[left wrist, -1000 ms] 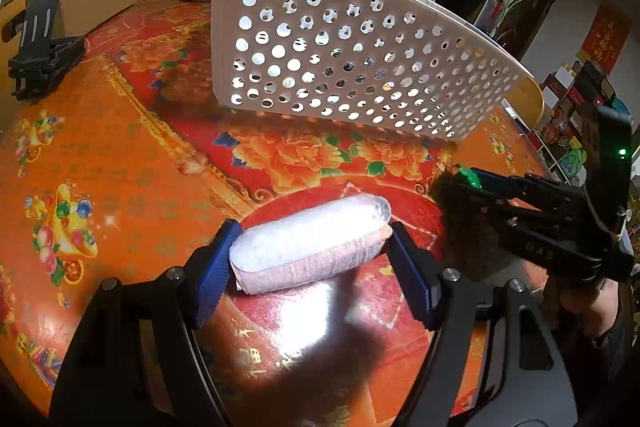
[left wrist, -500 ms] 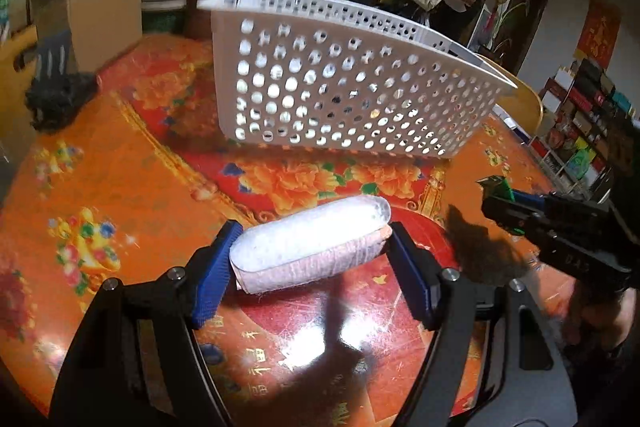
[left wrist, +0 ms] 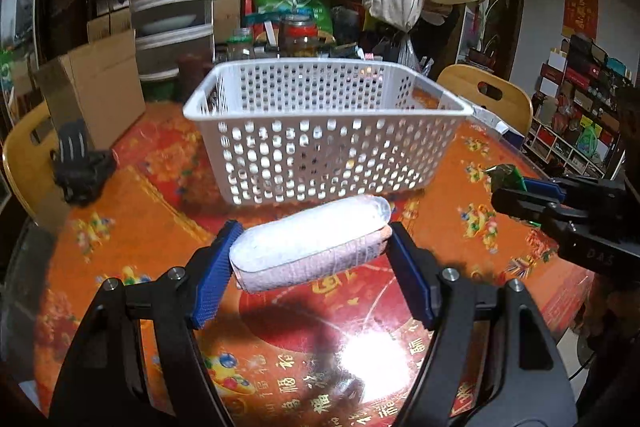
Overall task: Organize soft objects
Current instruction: 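Carry the pink roll and green packet over the basket with both tools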
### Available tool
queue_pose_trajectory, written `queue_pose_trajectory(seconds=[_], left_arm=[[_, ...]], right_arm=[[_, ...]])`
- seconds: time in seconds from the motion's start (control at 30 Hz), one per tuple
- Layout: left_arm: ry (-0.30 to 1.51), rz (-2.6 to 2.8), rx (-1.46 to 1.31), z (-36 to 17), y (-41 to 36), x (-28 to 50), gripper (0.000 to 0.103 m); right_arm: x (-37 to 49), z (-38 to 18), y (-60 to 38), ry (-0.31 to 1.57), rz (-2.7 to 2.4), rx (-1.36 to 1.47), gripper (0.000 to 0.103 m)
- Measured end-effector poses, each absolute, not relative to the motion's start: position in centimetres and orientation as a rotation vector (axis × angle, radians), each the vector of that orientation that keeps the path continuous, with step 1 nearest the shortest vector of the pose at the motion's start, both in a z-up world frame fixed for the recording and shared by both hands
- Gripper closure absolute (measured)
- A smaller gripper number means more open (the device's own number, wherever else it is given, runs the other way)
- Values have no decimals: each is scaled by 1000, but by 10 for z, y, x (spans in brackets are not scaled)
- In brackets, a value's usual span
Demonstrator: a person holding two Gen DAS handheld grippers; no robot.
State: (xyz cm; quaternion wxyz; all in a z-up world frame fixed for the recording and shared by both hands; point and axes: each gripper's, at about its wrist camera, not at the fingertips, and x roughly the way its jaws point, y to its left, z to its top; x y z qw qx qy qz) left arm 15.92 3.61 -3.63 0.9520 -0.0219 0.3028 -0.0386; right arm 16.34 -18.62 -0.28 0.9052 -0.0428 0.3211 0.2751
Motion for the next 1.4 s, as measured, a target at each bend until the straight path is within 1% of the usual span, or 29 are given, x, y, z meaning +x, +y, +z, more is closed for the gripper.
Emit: queue_pose_trajectory(seconds=[0.37,0.67,0.9,1.13,1.4], left_arm=[[535,-90,-7,41,37,161,32],[523,-99,-16,99,48,206,32],[547,-92,-2,124,44,249,32],[621,-70,4,122,38,314,32],[771,-33,-14,77,42,393,32]], right_arm=[[164,56,-189,560,548,-110,79],[195,95,-189,529,513,-125,79],[234,112,-182,561,498,-128,79],[286,111,-163,634,480,-141,79],[349,79,-146,760,453,-114,79]])
